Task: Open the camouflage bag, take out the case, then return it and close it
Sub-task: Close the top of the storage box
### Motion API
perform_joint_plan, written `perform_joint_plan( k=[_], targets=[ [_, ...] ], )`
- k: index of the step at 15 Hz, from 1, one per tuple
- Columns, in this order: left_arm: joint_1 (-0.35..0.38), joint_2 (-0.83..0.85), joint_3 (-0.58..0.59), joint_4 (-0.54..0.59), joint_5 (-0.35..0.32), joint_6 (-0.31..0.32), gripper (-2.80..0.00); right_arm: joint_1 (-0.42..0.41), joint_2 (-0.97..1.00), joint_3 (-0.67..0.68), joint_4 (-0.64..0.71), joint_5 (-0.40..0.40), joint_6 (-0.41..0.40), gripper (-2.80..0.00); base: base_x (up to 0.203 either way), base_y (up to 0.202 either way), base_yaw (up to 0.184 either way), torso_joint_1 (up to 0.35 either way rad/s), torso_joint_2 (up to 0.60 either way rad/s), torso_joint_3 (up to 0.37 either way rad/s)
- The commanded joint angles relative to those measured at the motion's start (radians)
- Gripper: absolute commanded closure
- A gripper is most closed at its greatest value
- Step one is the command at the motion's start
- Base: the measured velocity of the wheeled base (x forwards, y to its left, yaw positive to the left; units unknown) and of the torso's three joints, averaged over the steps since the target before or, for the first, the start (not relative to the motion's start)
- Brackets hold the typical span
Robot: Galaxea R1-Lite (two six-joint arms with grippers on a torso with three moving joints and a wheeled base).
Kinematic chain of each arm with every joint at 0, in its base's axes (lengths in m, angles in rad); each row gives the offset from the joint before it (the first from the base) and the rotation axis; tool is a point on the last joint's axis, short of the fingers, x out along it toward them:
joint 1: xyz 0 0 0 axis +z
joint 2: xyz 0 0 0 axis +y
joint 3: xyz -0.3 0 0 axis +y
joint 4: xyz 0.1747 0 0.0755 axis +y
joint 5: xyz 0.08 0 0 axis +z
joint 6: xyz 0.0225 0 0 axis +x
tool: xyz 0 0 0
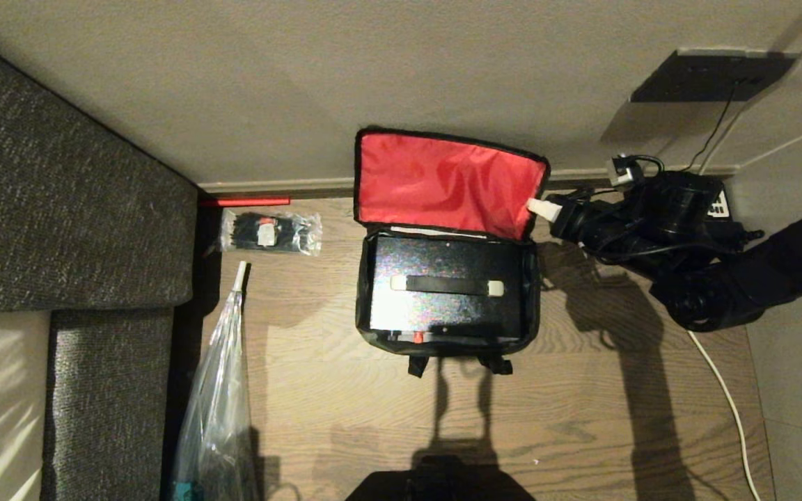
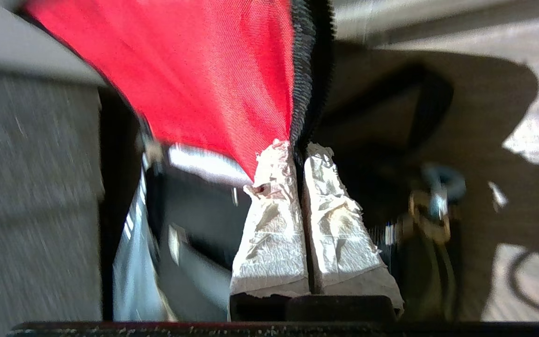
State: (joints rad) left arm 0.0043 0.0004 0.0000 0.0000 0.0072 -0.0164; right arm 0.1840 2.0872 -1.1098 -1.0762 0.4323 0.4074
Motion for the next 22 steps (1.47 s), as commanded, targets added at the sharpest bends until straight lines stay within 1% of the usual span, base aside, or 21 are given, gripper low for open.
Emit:
perform_joint_plan(
  k=[1, 3, 6, 9, 11, 12, 14, 17, 19, 21, 22],
  targets=[
    [0.0, -0.002, 0.003, 0.0, 0.0, 0.0, 0.0, 0.0, -0.041, 0.068, -0.018, 0.03, -0.048, 0.0, 0.0, 0.0, 0.0, 0.0, 0.0, 0.0],
    [0.0, -0.002, 0.003, 0.0, 0.0, 0.0, 0.0, 0.0, -0.048, 0.102, -0.037, 0.033, -0.067, 0.0, 0.0, 0.0, 0.0, 0.0, 0.0, 0.0],
    [0.0, -0.002, 0.003, 0.0, 0.0, 0.0, 0.0, 0.0, -0.066, 0.174, -0.049, 0.055, -0.162, 0.0, 0.0, 0.0, 0.0, 0.0, 0.0, 0.0],
    [0.0, -0.002, 0.003, 0.0, 0.0, 0.0, 0.0, 0.0, -0.084, 0.215, -0.048, 0.061, -0.21, 0.0, 0.0, 0.0, 0.0, 0.0, 0.0, 0.0],
    [0.0, -0.002, 0.003, 0.0, 0.0, 0.0, 0.0, 0.0, -0.092, 0.257, -0.05, 0.084, -0.25, 0.0, 0.0, 0.0, 0.0, 0.0, 0.0, 0.0],
    [0.0, -0.002, 0.003, 0.0, 0.0, 0.0, 0.0, 0.0, -0.096, 0.286, -0.05, 0.105, -0.263, -2.8, 0.0, 0.0, 0.0, 0.0, 0.0, 0.0],
    [0.0, -0.002, 0.003, 0.0, 0.0, 0.0, 0.0, 0.002, -0.109, 0.326, -0.081, 0.133, -0.275, -2.8, 0.0, 0.0, 0.0, 0.0, 0.0, 0.0],
    [0.0, -0.002, 0.003, 0.0, 0.0, 0.0, 0.0, 0.013, -0.126, 0.401, -0.095, 0.144, -0.289, -2.8, 0.0, 0.0, 0.0, 0.0, 0.0, 0.0],
    [0.0, -0.002, 0.003, 0.0, 0.0, 0.0, 0.0, 0.013, -0.166, 0.503, -0.078, 0.205, -0.342, -2.8, 0.0, 0.0, 0.0, 0.0, 0.0, 0.0],
    [0.0, -0.002, 0.003, 0.0, 0.0, 0.0, 0.0, 0.003, -0.246, 0.597, -0.039, 0.259, -0.368, -2.8, 0.0, 0.0, 0.0, 0.0, 0.0, 0.0],
    [0.0, -0.002, 0.003, 0.0, 0.0, 0.0, 0.0, 0.001, -0.294, 0.635, -0.027, 0.27, -0.373, -2.8, 0.0, 0.0, 0.0, 0.0, 0.0, 0.0]
  ],
)
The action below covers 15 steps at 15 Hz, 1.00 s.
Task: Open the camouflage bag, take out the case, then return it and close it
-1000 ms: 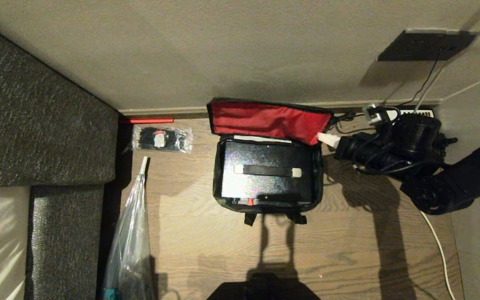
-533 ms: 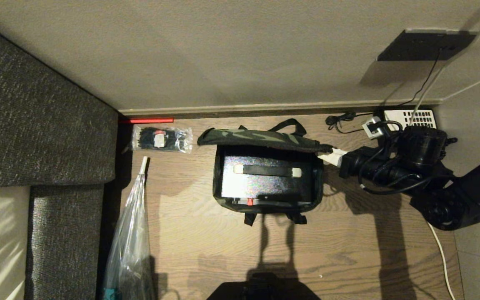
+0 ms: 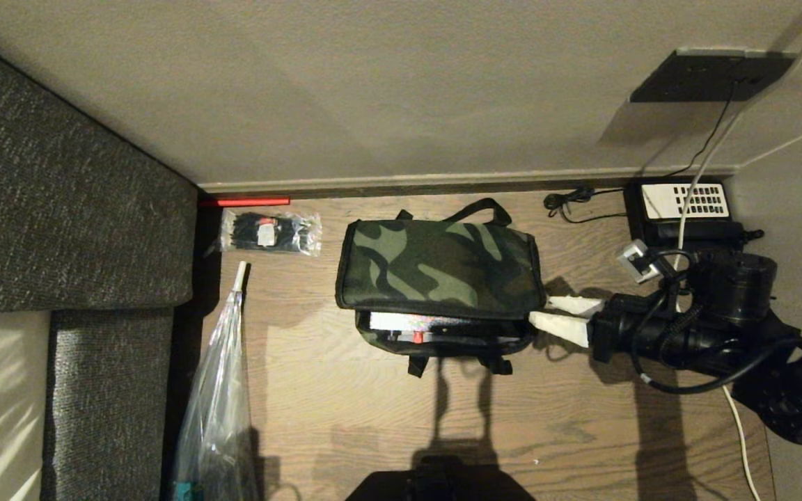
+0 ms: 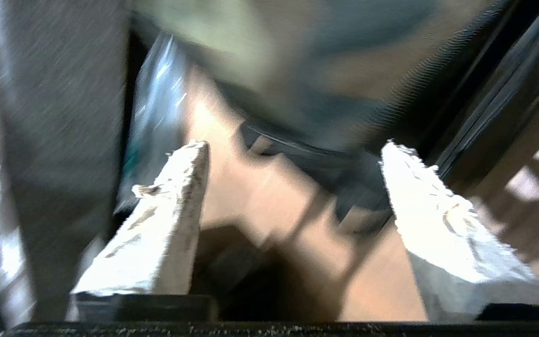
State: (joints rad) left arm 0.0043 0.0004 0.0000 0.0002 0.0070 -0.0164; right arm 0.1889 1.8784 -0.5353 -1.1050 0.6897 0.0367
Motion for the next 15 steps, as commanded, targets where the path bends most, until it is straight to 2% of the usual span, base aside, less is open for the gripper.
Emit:
perform_joint_plan(
  k=[1, 5, 6, 8, 12, 13, 14, 15],
  targets=[
    [0.0, -0.002, 0.003, 0.0, 0.001, 0.0, 0.0, -0.005, -0.139, 0.096, 0.009, 0.018, -0.004, -2.8, 0.0, 0.0, 0.0, 0.0, 0.0, 0.0],
    [0.002, -0.002, 0.003, 0.0, 0.001, 0.0, 0.0, -0.006, -0.389, 0.177, 0.099, 0.019, 0.014, -2.8, 0.0, 0.0, 0.0, 0.0, 0.0, 0.0],
    [0.0, -0.002, 0.003, 0.0, 0.001, 0.0, 0.0, -0.006, -0.466, 0.19, 0.157, 0.02, 0.031, 0.0, 0.0, 0.0, 0.0, 0.0, 0.0, 0.0],
    [0.0, -0.002, 0.003, 0.0, 0.001, 0.0, 0.0, -0.005, -0.606, 0.206, 0.298, 0.019, 0.079, 0.0, 0.0, 0.0, 0.0, 0.0, 0.0, 0.0],
    [0.0, -0.002, 0.003, 0.0, 0.001, 0.0, 0.0, -0.004, -0.929, 0.196, 0.716, -0.011, 0.118, 0.0, 0.0, 0.0, 0.0, 0.0, 0.0, 0.0],
    [0.002, -0.002, 0.003, 0.0, 0.001, 0.0, 0.0, -0.004, -1.022, 0.197, 0.819, -0.052, 0.116, 0.0, 0.0, 0.0, 0.0, 0.0, 0.0, 0.0],
    [0.0, -0.002, 0.003, 0.0, 0.001, 0.0, 0.0, -0.006, -1.131, 0.193, 0.942, -0.129, 0.101, 0.0, 0.0, 0.0, 0.0, 0.0, 0.0, 0.0],
    [0.0, -0.002, 0.003, 0.0, 0.001, 0.0, 0.0, -0.012, -1.238, 0.191, 1.076, -0.239, 0.065, 0.0, 0.0, 0.0, 0.0, 0.0, 0.0, 0.0]
  ],
)
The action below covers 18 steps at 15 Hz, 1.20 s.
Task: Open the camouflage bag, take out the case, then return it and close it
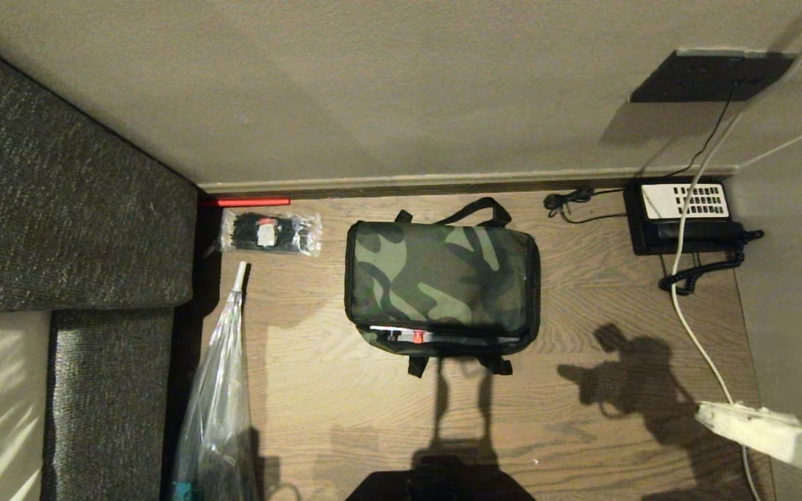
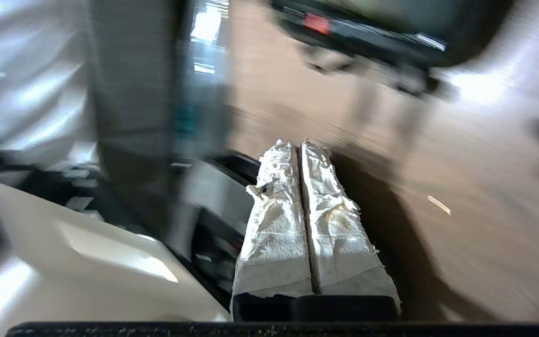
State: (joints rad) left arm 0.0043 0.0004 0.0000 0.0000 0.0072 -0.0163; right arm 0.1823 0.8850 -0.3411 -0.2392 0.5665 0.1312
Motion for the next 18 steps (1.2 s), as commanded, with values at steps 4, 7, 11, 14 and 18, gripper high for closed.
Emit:
perform_joint_plan(
  k=[4, 7, 11, 14, 18],
  targets=[
    [0.0, -0.002, 0.003, 0.0, 0.0, -0.001, 0.0, -0.074, -0.53, 0.084, 0.463, -0.398, -0.178, 0.0, 0.0, 0.0, 0.0, 0.0, 0.0, 0.0],
    [0.0, -0.002, 0.003, 0.0, 0.0, -0.001, 0.0, -0.13, -0.604, 0.198, 0.467, -0.477, -0.217, 0.0, 0.0, 0.0, 0.0, 0.0, 0.0, 0.0],
    [0.0, -0.002, 0.003, 0.0, 0.0, -0.001, 0.0, -0.148, -0.673, 0.311, 0.304, -0.546, -0.232, 0.0, 0.0, 0.0, 0.0, 0.0, 0.0, 0.0],
    [0.0, -0.002, 0.003, 0.0, 0.0, -0.001, 0.0, -0.155, -0.719, 0.333, 0.246, -0.546, -0.234, 0.0, 0.0, 0.0, 0.0, 0.0, 0.0, 0.0],
    [0.0, -0.002, 0.003, 0.0, 0.0, -0.001, 0.0, -0.167, -0.89, 0.339, 0.241, -0.548, -0.208, 0.0, 0.0, 0.0, 0.0, 0.0, 0.0, 0.0]
  ],
)
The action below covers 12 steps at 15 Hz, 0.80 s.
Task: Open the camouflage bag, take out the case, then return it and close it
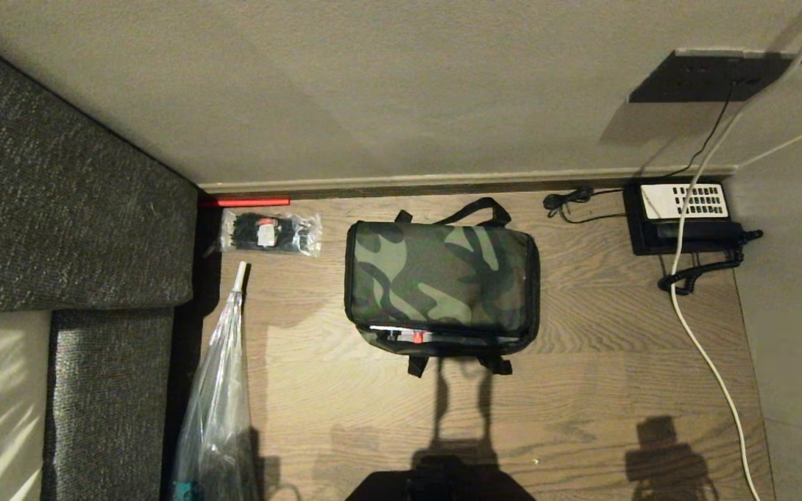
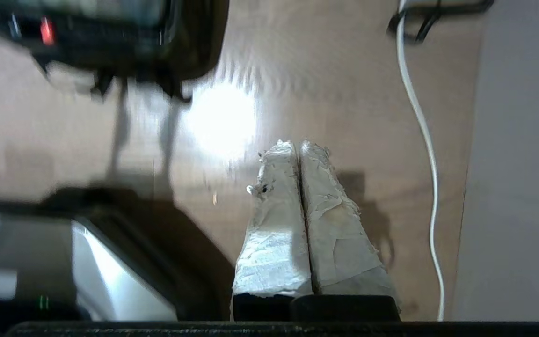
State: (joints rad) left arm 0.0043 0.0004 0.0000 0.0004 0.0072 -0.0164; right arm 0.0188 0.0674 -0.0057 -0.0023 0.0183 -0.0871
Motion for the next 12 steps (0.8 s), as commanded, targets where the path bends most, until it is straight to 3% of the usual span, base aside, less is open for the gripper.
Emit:
perform_joint_plan(
  k=[1, 12],
  targets=[
    [0.0, -0.002, 0.003, 0.0, 0.0, 0.0, 0.0, -0.003, -0.072, 0.004, 0.002, -0.001, 0.013, 0.0, 0.0, 0.0, 0.0, 0.0, 0.0, 0.0],
    [0.0, -0.002, 0.003, 0.0, 0.0, 0.0, 0.0, -0.003, -0.071, 0.004, 0.002, -0.009, 0.061, 0.0, 0.0, 0.0, 0.0, 0.0, 0.0, 0.0]
  ],
)
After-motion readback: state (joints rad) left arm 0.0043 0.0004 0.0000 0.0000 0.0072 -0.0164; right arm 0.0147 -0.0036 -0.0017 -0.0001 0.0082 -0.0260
